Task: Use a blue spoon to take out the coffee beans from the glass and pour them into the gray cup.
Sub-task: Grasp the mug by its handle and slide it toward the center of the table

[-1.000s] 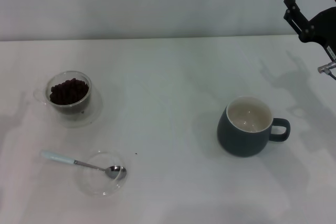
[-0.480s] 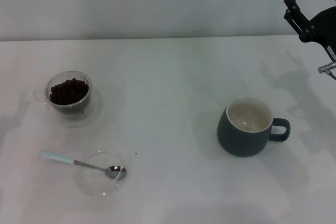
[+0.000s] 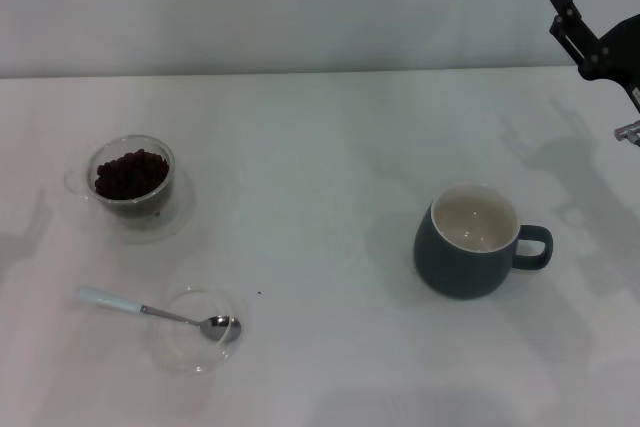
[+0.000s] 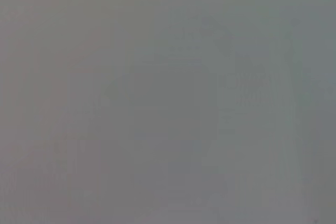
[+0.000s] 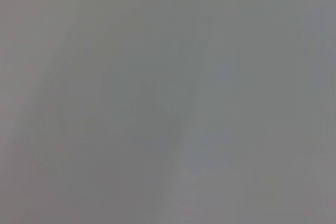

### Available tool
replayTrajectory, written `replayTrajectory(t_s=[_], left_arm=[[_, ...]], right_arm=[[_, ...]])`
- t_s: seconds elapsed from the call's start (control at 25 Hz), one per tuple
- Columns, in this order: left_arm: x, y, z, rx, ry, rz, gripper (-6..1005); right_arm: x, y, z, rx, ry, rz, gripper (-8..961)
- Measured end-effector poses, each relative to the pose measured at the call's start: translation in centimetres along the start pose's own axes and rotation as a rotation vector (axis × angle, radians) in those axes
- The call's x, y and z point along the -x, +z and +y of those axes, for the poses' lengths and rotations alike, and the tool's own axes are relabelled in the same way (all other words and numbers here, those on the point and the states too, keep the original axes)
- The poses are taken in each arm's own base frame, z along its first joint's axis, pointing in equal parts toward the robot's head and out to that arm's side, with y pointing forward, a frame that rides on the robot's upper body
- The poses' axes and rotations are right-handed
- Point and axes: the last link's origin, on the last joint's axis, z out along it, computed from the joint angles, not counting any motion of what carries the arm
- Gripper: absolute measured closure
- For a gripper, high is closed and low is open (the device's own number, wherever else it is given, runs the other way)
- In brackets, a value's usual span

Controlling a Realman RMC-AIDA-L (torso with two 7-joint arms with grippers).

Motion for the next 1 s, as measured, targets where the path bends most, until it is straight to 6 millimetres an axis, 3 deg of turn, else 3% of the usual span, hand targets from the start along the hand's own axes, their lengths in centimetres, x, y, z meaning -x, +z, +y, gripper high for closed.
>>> replayTrajectory(t_s=[0.52, 1.0], left_arm=[[0.0, 0.3, 0.1, 0.004, -0.005, 0.000, 138], [-0.4, -3.2, -0.4, -0.004, -0.307, -0.014, 139]], right_arm=[[0.0, 0.0, 0.0, -0.001, 0.000, 0.002, 126], [1.3, -0.7, -0.4, -0.022, 0.002, -0.096, 127]])
